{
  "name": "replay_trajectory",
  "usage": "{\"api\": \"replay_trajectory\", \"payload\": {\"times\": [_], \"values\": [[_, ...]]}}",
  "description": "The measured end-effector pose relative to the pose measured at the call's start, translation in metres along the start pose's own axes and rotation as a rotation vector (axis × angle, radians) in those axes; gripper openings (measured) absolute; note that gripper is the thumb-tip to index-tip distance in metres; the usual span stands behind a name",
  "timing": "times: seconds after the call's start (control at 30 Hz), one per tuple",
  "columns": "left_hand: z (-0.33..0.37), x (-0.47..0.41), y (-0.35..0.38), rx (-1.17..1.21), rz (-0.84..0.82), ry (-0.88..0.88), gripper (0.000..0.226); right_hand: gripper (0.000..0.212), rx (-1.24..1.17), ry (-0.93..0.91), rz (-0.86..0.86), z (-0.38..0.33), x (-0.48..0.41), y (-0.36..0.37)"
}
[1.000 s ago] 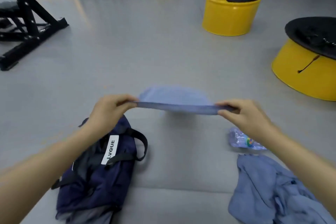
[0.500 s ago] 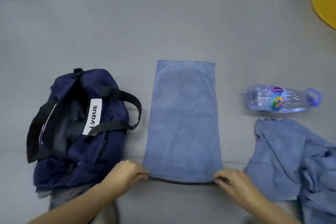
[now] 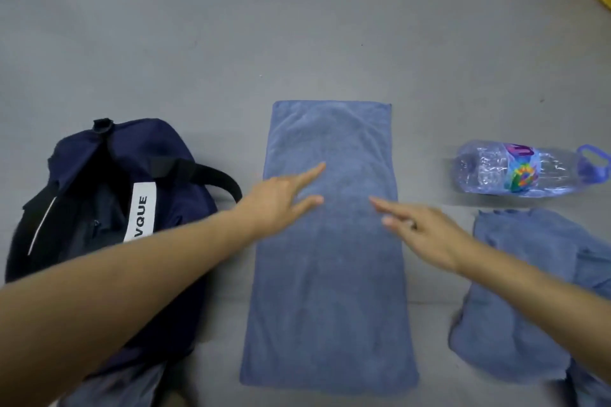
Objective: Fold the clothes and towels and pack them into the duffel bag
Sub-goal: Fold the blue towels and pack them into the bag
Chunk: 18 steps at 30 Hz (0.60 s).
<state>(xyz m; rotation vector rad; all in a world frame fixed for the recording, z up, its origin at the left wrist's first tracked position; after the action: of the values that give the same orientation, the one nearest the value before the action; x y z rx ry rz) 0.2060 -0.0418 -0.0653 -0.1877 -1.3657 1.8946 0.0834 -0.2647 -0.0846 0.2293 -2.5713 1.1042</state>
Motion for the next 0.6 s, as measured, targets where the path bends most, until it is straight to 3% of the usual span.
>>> {"api": "replay_trajectory", "payload": {"times": [0.2, 0.43, 0.6], "values": [[-0.001, -0.119, -0.050, -0.056, 0.154, -0.035, 0.059, 0.044, -0.069, 0.014, 0.199, 0.005, -0.140, -0.079], [-0.058, -0.177, -0.026, -0.204, 0.059, -0.123, 0.057, 0.052, 0.073, 0.153, 0.220, 0.057, -0.195, -0.067], [-0.093, -0.190, -0.012, -0.195, -0.022, -0.215, 0.054, 0.057, 0.149, 0.157, 0.186, 0.082, -0.216, -0.055]]}}
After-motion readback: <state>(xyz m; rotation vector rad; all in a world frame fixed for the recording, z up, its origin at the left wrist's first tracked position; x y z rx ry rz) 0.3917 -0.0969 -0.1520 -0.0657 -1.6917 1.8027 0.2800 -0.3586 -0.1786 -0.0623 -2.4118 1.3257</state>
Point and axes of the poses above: each hand's wrist, its own x-axis away from the middle knuckle, its own y-axis out of the palm, z = x × y, the point moved 6 cm from there along -x, towards the middle knuckle, and after that the axes turned 2 degrees about z, right-handed, at the moved point
